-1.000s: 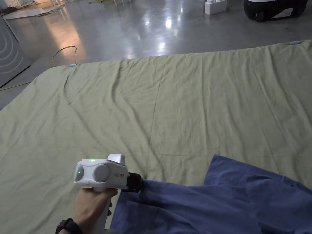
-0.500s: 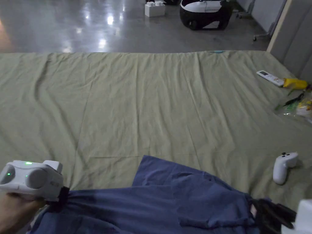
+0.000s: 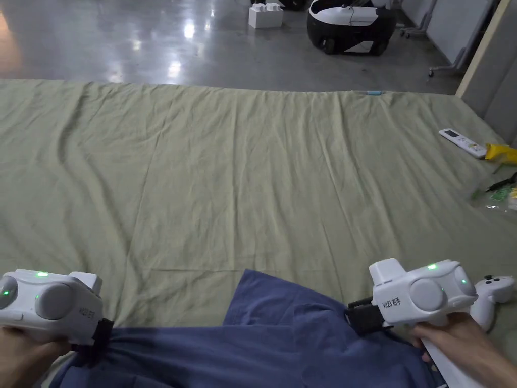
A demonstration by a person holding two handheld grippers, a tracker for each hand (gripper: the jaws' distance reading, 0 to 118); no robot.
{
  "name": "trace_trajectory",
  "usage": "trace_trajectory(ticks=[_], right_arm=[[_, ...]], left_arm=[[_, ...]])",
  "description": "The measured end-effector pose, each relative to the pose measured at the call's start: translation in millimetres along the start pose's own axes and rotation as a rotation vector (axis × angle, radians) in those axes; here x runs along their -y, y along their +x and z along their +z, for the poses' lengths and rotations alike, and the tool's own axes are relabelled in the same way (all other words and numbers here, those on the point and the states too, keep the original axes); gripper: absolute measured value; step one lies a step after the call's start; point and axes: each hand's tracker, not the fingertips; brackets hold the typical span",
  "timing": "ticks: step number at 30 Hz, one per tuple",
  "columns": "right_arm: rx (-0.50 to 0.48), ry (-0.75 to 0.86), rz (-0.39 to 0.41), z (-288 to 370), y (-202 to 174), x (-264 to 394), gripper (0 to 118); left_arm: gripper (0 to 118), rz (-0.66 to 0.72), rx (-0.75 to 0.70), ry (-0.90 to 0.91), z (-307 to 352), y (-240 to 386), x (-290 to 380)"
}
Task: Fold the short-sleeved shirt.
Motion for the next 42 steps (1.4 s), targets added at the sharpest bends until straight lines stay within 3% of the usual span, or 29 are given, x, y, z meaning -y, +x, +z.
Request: trace_trajectory(ticks=[1,2,3,4,6,8,10,13,18,21,30,39,42], right_arm=[[0.005,0.043,-0.004,4.9,-0.6,1.4,76],[0.015,0.038,-0.026,10.1,-2.7,2.6,62],[0.001,0.076,-0.04,17.5,-6.2,7.9,37],[-0.027,0.105,-0.007,22.6,-12.7,13.6,29],[-0.019,0.08,0.07,21.4,-27.3,20.6,16],[0.031,0.08,0.132,19.9,-36.6,18.7,13],[0.003,0.067,0.013,24.5,-28.4,13.8,6],[-0.031,0.185,-0.094,56.1,-21.6,17.8,4],[0.002,0.356,-0.066,132.6,-22.1,31.8,4],[0.01,0.496,-0.126,187.8,-18.9,38.6,4],[0.083,0.91,-0.251,341.0,-13.5,41.3,4],[0.183,1.092,-0.309,429.0,-6.6,15.7,4],[0.272,1.141,-0.294,449.3,-7.2,11.0,4]], left_arm=[[7,0.006,0.016,-0.018,1.1,-0.4,-0.1],[7,0.009,0.019,-0.017,1.9,-0.9,-0.1],[7,0.01,0.021,-0.014,2.5,-0.9,0.4],[7,0.011,0.022,-0.011,0.5,-2.6,0.3],[7,0.0,0.025,-0.015,-0.4,-2.2,2.7],[7,-0.002,0.025,-0.007,-5.8,-6.1,4.2],[7,0.007,0.027,0.016,-1.4,-8.9,9.7],[6,0.08,0.094,0.148,27.3,-25.3,29.7],[4,0.243,0.266,0.396,115.7,-63.2,65.8],[4,0.242,0.316,0.555,191.9,-62.7,98.5],[5,0.162,0.254,0.991,364.6,-63.4,150.0],[4,0.14,0.092,1.169,428.2,-77.2,145.6],[4,0.173,0.08,1.207,439.8,-87.8,146.9]])
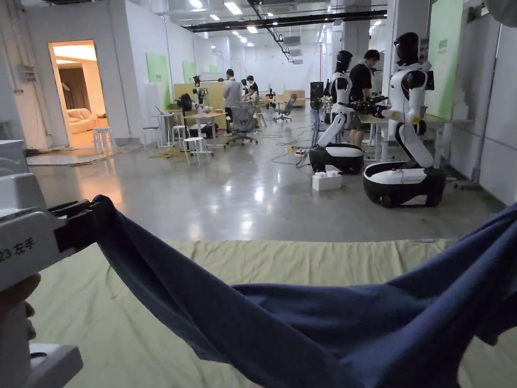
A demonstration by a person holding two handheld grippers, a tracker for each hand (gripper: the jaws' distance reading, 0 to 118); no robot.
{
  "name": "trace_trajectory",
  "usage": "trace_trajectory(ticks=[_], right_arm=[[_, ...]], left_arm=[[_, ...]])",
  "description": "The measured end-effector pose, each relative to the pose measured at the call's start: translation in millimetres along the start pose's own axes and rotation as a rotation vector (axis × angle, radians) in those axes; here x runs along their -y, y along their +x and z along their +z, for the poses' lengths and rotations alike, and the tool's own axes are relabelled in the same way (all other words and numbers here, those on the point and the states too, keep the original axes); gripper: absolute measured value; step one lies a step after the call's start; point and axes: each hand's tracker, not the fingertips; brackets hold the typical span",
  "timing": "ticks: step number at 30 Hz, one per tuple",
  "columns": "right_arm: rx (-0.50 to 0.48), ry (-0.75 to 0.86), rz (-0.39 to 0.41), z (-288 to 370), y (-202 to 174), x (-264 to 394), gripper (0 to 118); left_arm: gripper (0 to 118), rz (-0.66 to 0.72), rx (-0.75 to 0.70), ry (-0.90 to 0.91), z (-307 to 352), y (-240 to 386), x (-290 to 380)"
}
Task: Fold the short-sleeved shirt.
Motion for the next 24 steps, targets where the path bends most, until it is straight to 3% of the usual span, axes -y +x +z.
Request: trace_trajectory(ticks=[2,3,10,20,21,24], right_arm=[[0.021,0.097,0.07,2.1,2.6,-12.5,4],[0.031,0.048,0.007,1.3,5.8,-12.1,4],[0.134,0.104,0.03,4.5,19.3,-27.0,4],[0.183,0.143,0.038,9.4,17.6,-28.3,4],[0.151,0.108,0.006,-14.9,25.8,-21.8,4],[0.152,0.101,0.01,-32.7,30.7,-24.1,4]], left_arm=[[5,0.01,-0.017,0.029,6.7,-5.3,-5.5],[4,0.013,-0.019,0.034,8.7,-8.0,-7.3],[4,0.016,-0.133,0.105,12.3,-20.9,-14.6],[4,0.069,-0.153,0.139,-2.4,-37.3,-22.9],[4,0.069,-0.153,0.135,-6.4,-38.6,-23.9],[4,0.053,-0.168,0.124,-22.6,-38.9,-25.5]])
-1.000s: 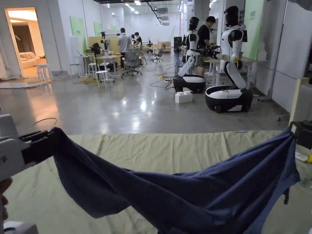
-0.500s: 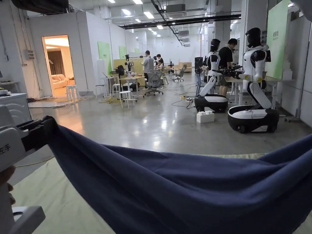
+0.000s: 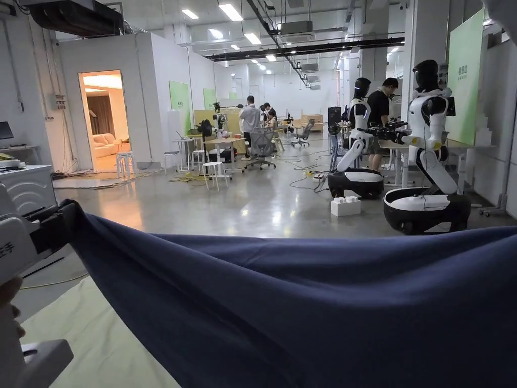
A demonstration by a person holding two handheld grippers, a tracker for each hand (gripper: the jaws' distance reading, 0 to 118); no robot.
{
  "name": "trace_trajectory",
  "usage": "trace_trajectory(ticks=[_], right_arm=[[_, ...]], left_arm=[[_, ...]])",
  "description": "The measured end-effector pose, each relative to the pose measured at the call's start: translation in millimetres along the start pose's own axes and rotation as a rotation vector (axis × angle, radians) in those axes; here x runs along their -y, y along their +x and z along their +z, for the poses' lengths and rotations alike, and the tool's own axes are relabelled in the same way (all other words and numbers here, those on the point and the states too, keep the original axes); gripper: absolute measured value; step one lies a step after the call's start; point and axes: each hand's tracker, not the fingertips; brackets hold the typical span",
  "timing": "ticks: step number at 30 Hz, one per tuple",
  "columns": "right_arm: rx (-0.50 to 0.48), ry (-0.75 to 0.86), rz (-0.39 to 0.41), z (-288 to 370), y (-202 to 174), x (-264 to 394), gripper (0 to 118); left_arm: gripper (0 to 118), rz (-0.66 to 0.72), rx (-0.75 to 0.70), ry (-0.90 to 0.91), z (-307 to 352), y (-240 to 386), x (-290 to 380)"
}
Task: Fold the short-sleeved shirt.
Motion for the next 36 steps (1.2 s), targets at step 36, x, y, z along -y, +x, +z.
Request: trace_trajectory(ticks=[36], right_arm=[[-0.063,-0.213,0.194,-238.0,-83.4,143.8,4]], left_arm=[[4,-0.038,-0.122,-0.292,-249.0,-18.7,153.4]])
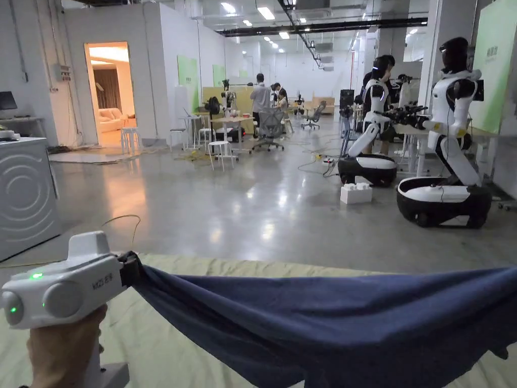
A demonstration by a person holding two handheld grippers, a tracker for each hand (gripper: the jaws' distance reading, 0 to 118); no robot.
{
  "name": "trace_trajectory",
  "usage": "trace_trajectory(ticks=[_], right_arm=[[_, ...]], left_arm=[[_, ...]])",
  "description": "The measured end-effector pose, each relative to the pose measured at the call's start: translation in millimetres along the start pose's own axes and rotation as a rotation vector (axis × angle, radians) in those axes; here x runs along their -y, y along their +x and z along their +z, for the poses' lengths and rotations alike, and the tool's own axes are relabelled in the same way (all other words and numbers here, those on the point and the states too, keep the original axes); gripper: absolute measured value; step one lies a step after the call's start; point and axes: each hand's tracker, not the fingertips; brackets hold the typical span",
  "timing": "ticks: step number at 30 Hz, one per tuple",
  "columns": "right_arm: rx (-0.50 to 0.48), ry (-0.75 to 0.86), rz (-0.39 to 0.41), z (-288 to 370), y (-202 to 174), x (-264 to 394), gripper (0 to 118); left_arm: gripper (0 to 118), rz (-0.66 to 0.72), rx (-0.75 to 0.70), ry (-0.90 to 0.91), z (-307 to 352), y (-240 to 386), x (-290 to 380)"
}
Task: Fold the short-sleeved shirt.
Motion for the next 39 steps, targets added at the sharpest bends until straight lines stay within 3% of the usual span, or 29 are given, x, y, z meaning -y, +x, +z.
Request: trace_trajectory(ticks=[3,7,12,15,19,23,27,29,30,32,33,36,39], right_arm=[[-0.04,-0.039,-0.035,44.6,1.3,48.5,4],[-0.075,-0.106,-0.148,137.1,8.6,113.3,4],[-0.025,-0.281,-0.233,238.8,21.9,203.9,4],[0.012,-0.422,-0.258,278.0,25.9,254.1,4],[0.023,-0.566,-0.262,307.1,26.4,301.5,4],[0.004,-0.643,-0.331,308.7,28.0,320.6,4],[-0.03,-0.727,-0.389,286.4,58.1,358.6,4],[-0.053,-0.745,-0.377,286.6,61.0,354.1,5],[-0.046,-0.749,-0.339,284.8,63.1,352.9,16],[-0.032,-0.75,-0.305,285.3,71.0,348.4,60],[-0.036,-0.739,-0.304,289.1,73.6,345.8,74],[-0.057,-0.606,-0.318,309.2,82.2,321.9,72],[-0.027,-0.433,-0.356,358.2,66.4,286.2,73]], left_arm=[[4,0.034,0.045,-0.06,29.2,-24.5,49.8],[4,0.228,0.127,-0.109,98.1,-59.1,114.4],[4,0.305,0.11,-0.175,181.6,-86.4,190.3],[4,0.273,0.193,-0.231,214.4,-108.7,236.1],[4,0.306,0.169,-0.342,227.7,-120.5,269.4],[4,0.304,0.136,-0.398,213.0,-139.0,295.7],[5,0.271,0.13,-0.477,205.5,-131.8,307.5],[23,0.236,0.129,-0.5,204.8,-126.8,308.1],[47,0.197,0.096,-0.503,202.0,-129.6,312.3],[82,0.149,0.046,-0.465,208.7,-127.9,303.3],[95,0.132,0.044,-0.447,215.1,-127.1,296.1],[95,0.08,0.076,-0.339,254.0,-102.1,260.1],[95,-0.039,0.075,-0.169,298.3,-64.5,222.3]])
